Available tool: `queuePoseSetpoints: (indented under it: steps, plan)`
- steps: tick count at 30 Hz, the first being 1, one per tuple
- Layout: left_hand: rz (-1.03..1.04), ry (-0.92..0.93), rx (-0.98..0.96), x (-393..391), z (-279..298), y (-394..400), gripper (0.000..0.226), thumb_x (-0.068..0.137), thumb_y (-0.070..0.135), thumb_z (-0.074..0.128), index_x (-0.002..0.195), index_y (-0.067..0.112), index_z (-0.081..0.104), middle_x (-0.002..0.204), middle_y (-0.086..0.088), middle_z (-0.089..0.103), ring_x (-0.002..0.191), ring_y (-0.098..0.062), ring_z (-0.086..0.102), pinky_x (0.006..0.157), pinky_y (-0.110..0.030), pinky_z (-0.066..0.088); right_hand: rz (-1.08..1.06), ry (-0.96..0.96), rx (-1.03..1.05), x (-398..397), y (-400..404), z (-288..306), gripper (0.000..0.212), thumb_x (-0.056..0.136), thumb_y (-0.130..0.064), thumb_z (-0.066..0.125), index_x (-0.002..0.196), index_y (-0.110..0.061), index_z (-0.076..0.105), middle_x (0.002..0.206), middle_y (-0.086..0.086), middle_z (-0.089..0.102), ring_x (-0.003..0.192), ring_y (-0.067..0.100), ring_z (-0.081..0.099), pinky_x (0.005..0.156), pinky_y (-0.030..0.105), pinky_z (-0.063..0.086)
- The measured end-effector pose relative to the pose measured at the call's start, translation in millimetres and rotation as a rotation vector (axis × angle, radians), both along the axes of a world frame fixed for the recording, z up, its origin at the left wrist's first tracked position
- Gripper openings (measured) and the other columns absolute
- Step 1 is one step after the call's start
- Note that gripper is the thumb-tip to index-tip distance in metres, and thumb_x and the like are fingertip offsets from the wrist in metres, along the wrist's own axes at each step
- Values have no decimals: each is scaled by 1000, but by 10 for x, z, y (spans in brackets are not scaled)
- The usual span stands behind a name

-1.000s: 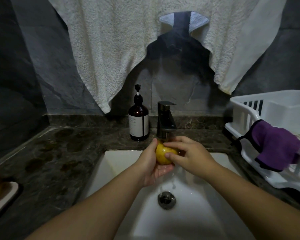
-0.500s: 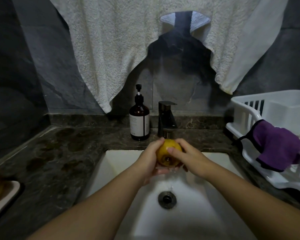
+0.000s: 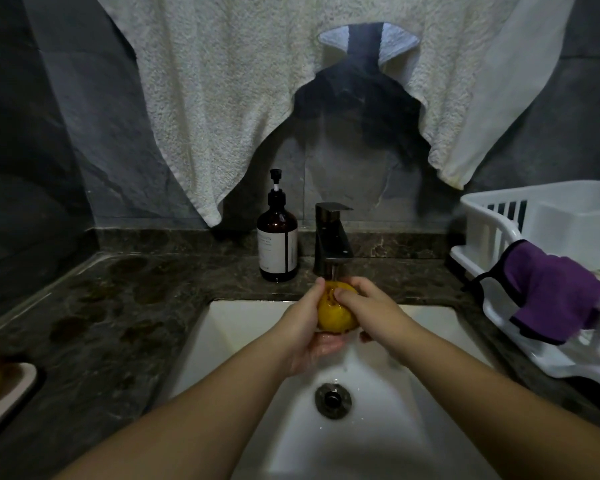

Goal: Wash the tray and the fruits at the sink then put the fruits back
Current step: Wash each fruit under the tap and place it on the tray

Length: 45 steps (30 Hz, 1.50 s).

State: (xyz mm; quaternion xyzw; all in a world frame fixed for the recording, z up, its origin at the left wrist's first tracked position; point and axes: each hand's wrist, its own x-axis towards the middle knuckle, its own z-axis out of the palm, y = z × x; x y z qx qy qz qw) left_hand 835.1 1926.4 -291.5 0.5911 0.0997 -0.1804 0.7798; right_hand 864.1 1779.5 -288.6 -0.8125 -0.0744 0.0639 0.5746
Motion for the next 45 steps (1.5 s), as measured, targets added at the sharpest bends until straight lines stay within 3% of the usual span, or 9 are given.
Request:
queuePoseSetpoints:
  steps: [7, 12, 17, 21, 26, 30, 35, 40, 45]
  plan:
    - [27, -44, -38, 51, -26, 2, 52, 98, 64, 55, 128, 22, 62, 85, -12, 79, 64, -22, 76, 54, -28, 59, -1, 22, 10, 18, -7, 28, 18, 99, -49, 55, 116, -48, 55, 109, -5, 66, 96, 19, 64, 66, 33, 48]
    - [97, -116, -41, 94, -32, 20, 60, 97, 66, 55, 126, 15, 66, 100, -16, 79, 84, -26, 79, 70, -35, 63, 53, -85, 35, -27, -31, 91, 25, 101, -42, 56, 121, -55, 50, 117, -10, 62, 102, 15, 63, 68, 29, 52]
    - [123, -78, -35, 96, -49, 69, 64, 94, 70, 55, 121, 14, 69, 100, -18, 77, 78, -27, 74, 65, -35, 61, 112, -407, -416, -64, -207, 52, 50, 92, -53, 66, 139, -48, 51, 130, -21, 39, 116, 3, 50, 91, 22, 46]
    - [153, -61, -10, 102, -55, 75, 58, 92, 73, 57, 118, 22, 70, 102, -14, 80, 90, -28, 78, 72, -38, 64, 125, -563, -534, -80, -219, 66, 36, 94, -53, 63, 130, -50, 59, 122, -28, 32, 110, 1, 49, 90, 24, 48]
    - [128, -92, 62, 100, -62, 89, 68, 89, 77, 56, 125, 20, 67, 113, -20, 76, 102, -30, 76, 90, -46, 62, 143, -546, -573, -69, -186, 77, 39, 94, -52, 61, 132, -49, 52, 122, -21, 32, 107, 2, 48, 82, 19, 44]
    - [103, -98, 78, 86, -50, 60, 69, 90, 76, 56, 125, 19, 68, 116, -18, 75, 99, -30, 76, 76, -38, 62, 140, -557, -578, -72, -210, 97, 34, 88, -53, 62, 119, -48, 51, 118, -20, 35, 101, 3, 50, 84, 30, 52]
    - [119, -106, 109, 82, -57, 47, 66, 92, 76, 53, 121, 19, 69, 111, -17, 77, 101, -35, 76, 100, -50, 57, 147, -547, -575, -40, -188, 108, 41, 80, -62, 55, 119, -53, 49, 114, -22, 33, 99, 2, 49, 80, 26, 50]
    - [102, -84, 92, 70, -52, 46, 63, 92, 76, 54, 121, 23, 71, 110, -15, 78, 100, -30, 77, 91, -47, 63, 167, -517, -587, -19, -158, 142, 39, 72, -65, 53, 108, -53, 46, 108, -27, 31, 93, 3, 50, 73, 25, 47]
    - [125, -67, 17, 59, -14, 20, 60, 91, 74, 58, 123, 24, 70, 108, -14, 79, 97, -28, 78, 89, -44, 64, 162, -543, -604, -44, -191, 222, 52, 75, -71, 48, 124, -53, 50, 110, -21, 33, 95, 1, 50, 76, 23, 49]
